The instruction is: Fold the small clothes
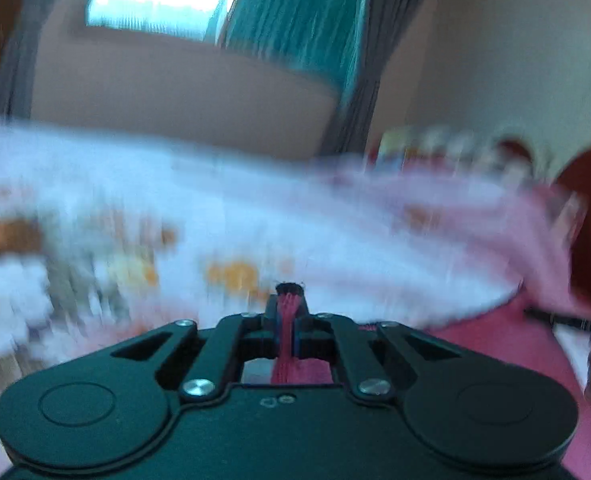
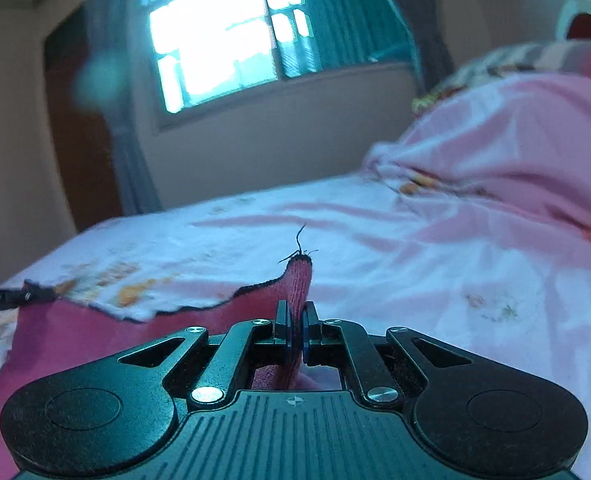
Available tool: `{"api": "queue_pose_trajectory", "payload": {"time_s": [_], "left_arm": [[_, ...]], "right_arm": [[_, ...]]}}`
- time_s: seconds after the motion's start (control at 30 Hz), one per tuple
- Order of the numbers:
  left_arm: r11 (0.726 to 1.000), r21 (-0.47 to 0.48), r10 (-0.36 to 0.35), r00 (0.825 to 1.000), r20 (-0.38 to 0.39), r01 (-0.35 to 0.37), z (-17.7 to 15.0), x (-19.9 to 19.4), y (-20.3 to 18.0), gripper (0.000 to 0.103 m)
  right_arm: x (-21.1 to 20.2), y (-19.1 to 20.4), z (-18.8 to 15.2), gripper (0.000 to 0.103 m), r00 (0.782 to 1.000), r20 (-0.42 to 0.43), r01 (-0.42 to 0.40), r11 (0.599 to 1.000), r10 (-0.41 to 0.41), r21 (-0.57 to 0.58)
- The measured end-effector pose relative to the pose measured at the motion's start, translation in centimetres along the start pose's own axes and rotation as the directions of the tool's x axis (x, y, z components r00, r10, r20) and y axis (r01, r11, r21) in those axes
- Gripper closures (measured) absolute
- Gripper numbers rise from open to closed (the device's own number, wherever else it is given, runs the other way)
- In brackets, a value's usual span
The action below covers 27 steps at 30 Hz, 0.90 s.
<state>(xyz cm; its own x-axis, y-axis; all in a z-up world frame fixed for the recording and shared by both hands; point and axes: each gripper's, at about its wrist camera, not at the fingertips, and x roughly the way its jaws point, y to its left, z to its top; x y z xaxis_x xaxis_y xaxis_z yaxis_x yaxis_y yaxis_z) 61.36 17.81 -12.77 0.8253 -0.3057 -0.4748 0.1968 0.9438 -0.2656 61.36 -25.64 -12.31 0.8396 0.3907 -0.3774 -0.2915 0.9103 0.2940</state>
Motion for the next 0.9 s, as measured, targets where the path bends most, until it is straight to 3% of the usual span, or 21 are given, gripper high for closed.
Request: {"api": "queue_pose_trajectory", "payload": {"time_s": [0.07,0.1,0.13,0.17,0.2,0.27,0.33,0.4,0.43,0.5,0.53,0.57,0.6,0.63,0.67,0.7,0.77,0.8,0.83,0.9], "left_arm": [[0.997,0.027,0.072,0.993,-0.096,-0.07,-0.8,1.5,0.2,0.069],[0.991,0.052,0.131,0.983,-0.131,-0.125,-1.0,1.8,0.1,0.046],[0.983,0.065,0.175,0.98,-0.098,-0.169,-1.1,1.1,0.0,0.029],[0.98,0.06,0.194,0.98,-0.048,-0.192,-1.1,-0.1,0.1,0.023],[0.98,0.035,0.197,0.98,-0.013,-0.197,-0.9,-1.6,0.2,0.02],[0.985,0.03,0.168,0.986,-0.002,-0.168,-0.5,-4.6,-0.9,0.024],[0.977,0.141,0.154,0.987,0.044,-0.159,-1.7,-7.8,-4.6,0.021],[0.969,0.21,0.133,0.991,0.008,-0.132,-3.5,-9.8,-7.7,0.02],[0.973,0.201,0.118,0.993,0.001,-0.116,-5.1,-10.8,-8.9,0.02],[0.979,0.187,0.087,0.996,-0.034,-0.079,-8.2,-12.1,-10.2,0.02],[0.972,0.211,0.118,0.992,-0.04,-0.107,-9.6,-12.1,-10.6,0.019],[0.956,0.248,0.179,0.981,-0.073,-0.156,-11.1,-11.3,-10.8,0.019],[0.951,0.262,0.193,0.978,-0.076,-0.167,-12.2,-10.7,-10.5,0.017],[0.96,0.232,0.182,0.98,-0.084,-0.159,-11.9,-10.7,-10.2,0.017],[0.96,0.22,0.197,0.976,-0.095,-0.173,-10.9,-11.0,-10.4,0.021],[0.952,0.23,0.221,0.973,-0.063,-0.201,-10.0,-12.0,-11.0,0.034],[0.949,0.247,0.199,0.98,0.021,-0.198,-8.9,-14.4,-12.4,0.026],[0.95,0.255,0.176,0.984,0.041,-0.18,-8.8,-14.9,-13.3,0.017],[0.949,0.273,0.152,0.987,0.047,-0.159,-8.9,-14.8,-14.5,0.008],[0.942,0.313,0.123,0.992,0.018,-0.122,-10.2,-13.5,-16.4,0.001]], "right_arm": [[2.2,-0.6,-0.7,0.098,0.99,-0.137,0.034,0.999,-0.031,0.026],[2.9,-0.9,-1.1,0.098,0.978,-0.204,0.056,0.998,-0.048,0.037],[2.6,-1.1,-1.4,0.097,0.978,-0.199,0.069,0.997,-0.059,0.043],[1.4,-1.2,-1.3,0.097,0.984,-0.158,0.086,0.995,-0.078,0.047],[0.1,-1.0,-1.0,0.097,0.989,-0.117,0.098,0.994,-0.092,0.046],[-2.5,-0.1,-0.3,0.097,0.998,-0.057,0.021,0.999,-0.018,0.038],[-5.5,1.9,-0.1,0.097,0.999,-0.01,-0.048,0.999,0.048,-0.021],[-8.1,3.8,-0.9,0.097,0.996,-0.013,-0.084,0.995,0.083,-0.054],[-9.6,4.5,-1.8,0.097,0.994,-0.003,-0.109,0.992,0.109,-0.062],[-11.9,5.8,-4.0,0.097,0.994,-0.023,-0.11,0.987,0.108,-0.116],[-12.7,6.2,-5.3,0.097,0.991,-0.053,-0.133,0.982,0.127,-0.134],[-12.4,6.5,-7.0,0.099,0.986,-0.113,-0.136,0.98,0.12,-0.146],[-10.9,6.5,-8.9,0.103,0.974,-0.215,-0.103,0.982,0.067,-0.16],[-10.4,5.9,-10.0,0.103,0.97,-0.236,-0.095,0.985,0.059,-0.144],[-10.9,5.5,-9.4,0.103,0.973,-0.223,-0.085,0.991,0.061,-0.099],[-11.8,5.8,-8.5,0.103,0.98,-0.194,-0.058,0.995,0.04,-0.086],[-14.7,6.9,-7.2,0.103,0.992,-0.089,-0.097,0.991,0.089,-0.088],[-15.6,7.7,-6.8,0.103,0.991,-0.065,-0.126,0.987,0.12,-0.097],[-16.0,8.7,-6.9,0.103,0.986,-0.059,-0.16,0.981,0.154,-0.11],[-15.2,11.0,-8.6,0.103,0.975,-0.102,-0.212,0.962,0.197,-0.172]]}}
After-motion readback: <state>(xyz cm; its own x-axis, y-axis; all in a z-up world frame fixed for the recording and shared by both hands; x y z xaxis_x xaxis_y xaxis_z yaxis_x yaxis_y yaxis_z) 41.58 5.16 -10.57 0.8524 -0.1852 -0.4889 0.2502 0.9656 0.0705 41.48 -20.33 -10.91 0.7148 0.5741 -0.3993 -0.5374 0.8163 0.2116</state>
